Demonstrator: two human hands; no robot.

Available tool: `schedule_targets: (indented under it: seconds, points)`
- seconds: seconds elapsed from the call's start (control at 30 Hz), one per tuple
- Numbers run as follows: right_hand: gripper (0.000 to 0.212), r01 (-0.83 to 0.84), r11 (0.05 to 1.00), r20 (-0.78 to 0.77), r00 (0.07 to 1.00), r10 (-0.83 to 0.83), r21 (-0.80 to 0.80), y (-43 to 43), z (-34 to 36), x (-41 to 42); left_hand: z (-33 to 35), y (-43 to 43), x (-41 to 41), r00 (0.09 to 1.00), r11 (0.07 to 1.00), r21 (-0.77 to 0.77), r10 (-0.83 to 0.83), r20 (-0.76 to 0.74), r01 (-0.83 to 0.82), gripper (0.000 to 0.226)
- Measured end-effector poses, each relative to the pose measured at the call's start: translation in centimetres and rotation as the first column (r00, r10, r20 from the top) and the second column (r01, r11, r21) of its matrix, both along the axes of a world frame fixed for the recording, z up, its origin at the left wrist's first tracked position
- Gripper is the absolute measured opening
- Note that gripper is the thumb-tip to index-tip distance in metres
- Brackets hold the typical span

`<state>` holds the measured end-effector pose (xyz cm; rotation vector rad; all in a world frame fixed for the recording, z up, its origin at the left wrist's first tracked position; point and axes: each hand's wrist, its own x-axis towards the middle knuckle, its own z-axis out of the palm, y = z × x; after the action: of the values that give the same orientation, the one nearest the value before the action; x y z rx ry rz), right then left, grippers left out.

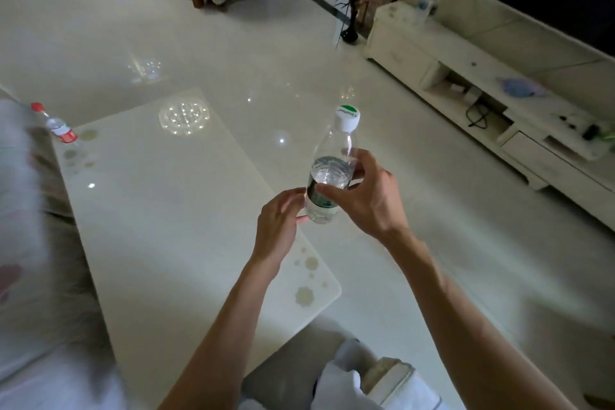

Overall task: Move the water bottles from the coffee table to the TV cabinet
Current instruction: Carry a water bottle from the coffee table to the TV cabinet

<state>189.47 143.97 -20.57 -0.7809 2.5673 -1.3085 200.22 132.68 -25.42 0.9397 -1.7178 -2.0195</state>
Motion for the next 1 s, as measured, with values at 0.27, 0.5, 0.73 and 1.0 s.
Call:
schedule_targets:
  seconds: [0.27,0.5,0.73,1.0]
  points:
    - [0.07,0.061,0.996,-0.034,0.998,-0.059,0.058,9.7,0.9,-12.7,0.2,9.5,-13.5,0.996,0.996,-0.02,-0.084,0.014,0.084,0.023]
    - [0.068,0.178,0.982,-0.044,0.984,-0.175,0.063,15.1,1.4,-21.6,0.3,13.7,-23.6,0.984,0.984,-0.013,-0.18,0.01,0.18,0.023]
    - [0.07,0.226,0.97,-0.034,0.974,-0.223,0.089,15.6,1.0,-30.0,-0.5,13.8,-32.6,0.972,0.971,-0.028,-0.236,0.001,0.236,0.027]
    - [0.07,0.208,0.966,-0.04,0.978,-0.204,0.156,12.4,-0.2,-44.2,-2.7,10.8,-46.9,0.969,0.969,-0.015,-0.247,0.003,0.247,0.026]
